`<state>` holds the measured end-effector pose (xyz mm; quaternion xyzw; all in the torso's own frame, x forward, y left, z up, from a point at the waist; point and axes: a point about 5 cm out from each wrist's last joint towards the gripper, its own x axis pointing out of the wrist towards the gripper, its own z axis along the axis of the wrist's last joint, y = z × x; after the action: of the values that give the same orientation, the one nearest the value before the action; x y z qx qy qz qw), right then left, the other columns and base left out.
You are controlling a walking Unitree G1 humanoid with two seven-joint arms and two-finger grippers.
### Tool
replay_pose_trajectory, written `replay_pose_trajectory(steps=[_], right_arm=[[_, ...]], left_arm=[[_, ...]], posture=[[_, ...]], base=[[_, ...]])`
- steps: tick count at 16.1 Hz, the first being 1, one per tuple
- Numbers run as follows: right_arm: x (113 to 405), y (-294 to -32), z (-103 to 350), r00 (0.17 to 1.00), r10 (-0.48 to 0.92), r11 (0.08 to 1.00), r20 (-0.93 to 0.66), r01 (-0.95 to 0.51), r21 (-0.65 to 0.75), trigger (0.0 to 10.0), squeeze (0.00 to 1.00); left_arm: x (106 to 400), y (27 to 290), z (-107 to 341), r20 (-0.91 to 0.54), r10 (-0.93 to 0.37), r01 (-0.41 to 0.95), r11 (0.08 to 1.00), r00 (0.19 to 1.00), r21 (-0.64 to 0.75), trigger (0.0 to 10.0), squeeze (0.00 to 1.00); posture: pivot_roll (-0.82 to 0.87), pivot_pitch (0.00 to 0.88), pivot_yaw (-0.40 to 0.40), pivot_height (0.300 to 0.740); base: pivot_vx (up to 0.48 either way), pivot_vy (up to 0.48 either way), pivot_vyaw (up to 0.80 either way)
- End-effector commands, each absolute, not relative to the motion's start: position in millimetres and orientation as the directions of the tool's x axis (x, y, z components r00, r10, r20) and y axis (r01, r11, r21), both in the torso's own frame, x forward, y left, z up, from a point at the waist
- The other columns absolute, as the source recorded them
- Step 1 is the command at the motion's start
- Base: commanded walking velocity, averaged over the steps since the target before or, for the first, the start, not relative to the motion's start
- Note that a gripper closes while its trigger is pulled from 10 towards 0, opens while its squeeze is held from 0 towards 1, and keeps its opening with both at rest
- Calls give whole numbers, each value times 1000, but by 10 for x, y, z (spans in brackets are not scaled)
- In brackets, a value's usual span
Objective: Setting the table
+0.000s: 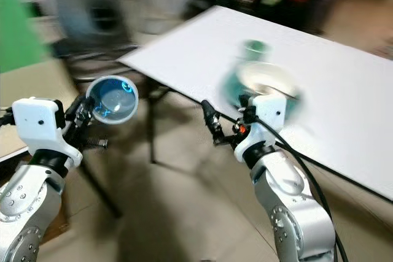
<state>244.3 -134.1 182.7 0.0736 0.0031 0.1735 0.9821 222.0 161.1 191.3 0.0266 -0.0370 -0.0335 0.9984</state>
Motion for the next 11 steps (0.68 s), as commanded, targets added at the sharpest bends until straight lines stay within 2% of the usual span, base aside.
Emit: replay_pose_trajectory(steps=[1, 4, 11], right_arm=[[2444, -1350, 1836, 943, 333, 933, 27, -333, 135, 10000, 0], [2403, -1416, 1855, 953, 303, 945, 20, -303, 123, 10000, 0], [2400, -1451, 1835, 958, 288, 952, -6, -286, 105, 10000, 0]], left_arm=[[2212, 1613, 1931, 81, -62, 57, 996, 995, 64, 10000, 0], [2277, 1583, 1937, 93, -50, 45, 997, 994, 59, 10000, 0], [2318, 1579, 1947, 90, -67, 60, 995, 994, 78, 10000, 0]], posture=[[-11, 26, -37, 740], [-47, 29, -14, 740], [-42, 27, -5, 740]], base=[[0, 0, -781], [0, -96, -735], [0, -391, 0]])
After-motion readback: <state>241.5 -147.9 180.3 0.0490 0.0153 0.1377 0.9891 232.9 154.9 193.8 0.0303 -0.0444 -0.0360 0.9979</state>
